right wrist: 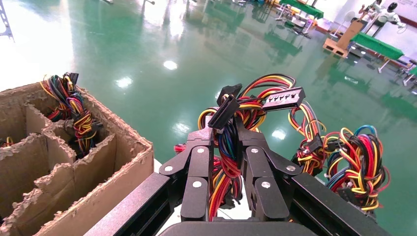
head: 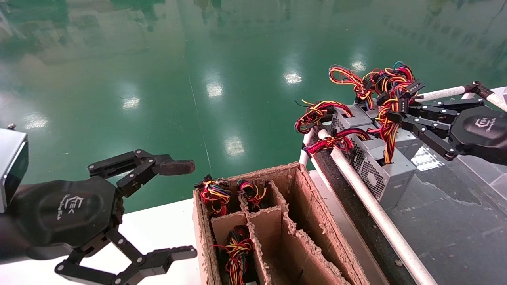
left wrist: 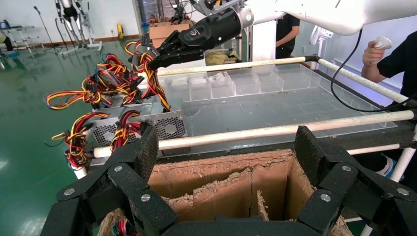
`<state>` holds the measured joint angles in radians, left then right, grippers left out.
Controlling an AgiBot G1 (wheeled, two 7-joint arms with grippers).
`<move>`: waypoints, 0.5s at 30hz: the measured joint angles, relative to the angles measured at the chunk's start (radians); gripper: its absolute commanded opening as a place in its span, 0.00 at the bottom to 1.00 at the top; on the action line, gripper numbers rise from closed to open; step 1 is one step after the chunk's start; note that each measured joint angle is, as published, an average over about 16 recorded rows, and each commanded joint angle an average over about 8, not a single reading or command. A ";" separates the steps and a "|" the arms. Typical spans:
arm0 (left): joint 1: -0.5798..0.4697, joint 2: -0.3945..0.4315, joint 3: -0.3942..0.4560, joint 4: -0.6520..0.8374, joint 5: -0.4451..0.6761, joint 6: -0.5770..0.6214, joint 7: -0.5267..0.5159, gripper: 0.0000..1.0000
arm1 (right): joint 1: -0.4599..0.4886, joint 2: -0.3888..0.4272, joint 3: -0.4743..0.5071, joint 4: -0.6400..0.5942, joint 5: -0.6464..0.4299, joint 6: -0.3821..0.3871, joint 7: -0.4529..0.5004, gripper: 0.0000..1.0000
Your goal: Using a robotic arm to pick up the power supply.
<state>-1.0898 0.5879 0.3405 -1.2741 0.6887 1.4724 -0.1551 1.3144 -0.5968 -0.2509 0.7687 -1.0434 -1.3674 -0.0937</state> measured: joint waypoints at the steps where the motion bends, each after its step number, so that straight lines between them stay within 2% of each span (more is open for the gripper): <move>1: 0.000 0.000 0.000 0.000 0.000 0.000 0.000 1.00 | 0.004 -0.001 -0.001 -0.008 -0.001 -0.005 -0.003 1.00; 15: 0.000 0.000 0.000 0.000 0.000 0.000 0.000 1.00 | 0.018 0.025 0.007 -0.062 0.015 -0.051 -0.016 1.00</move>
<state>-1.0899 0.5878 0.3408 -1.2741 0.6885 1.4722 -0.1550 1.3321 -0.5722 -0.2437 0.7063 -1.0284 -1.4187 -0.1097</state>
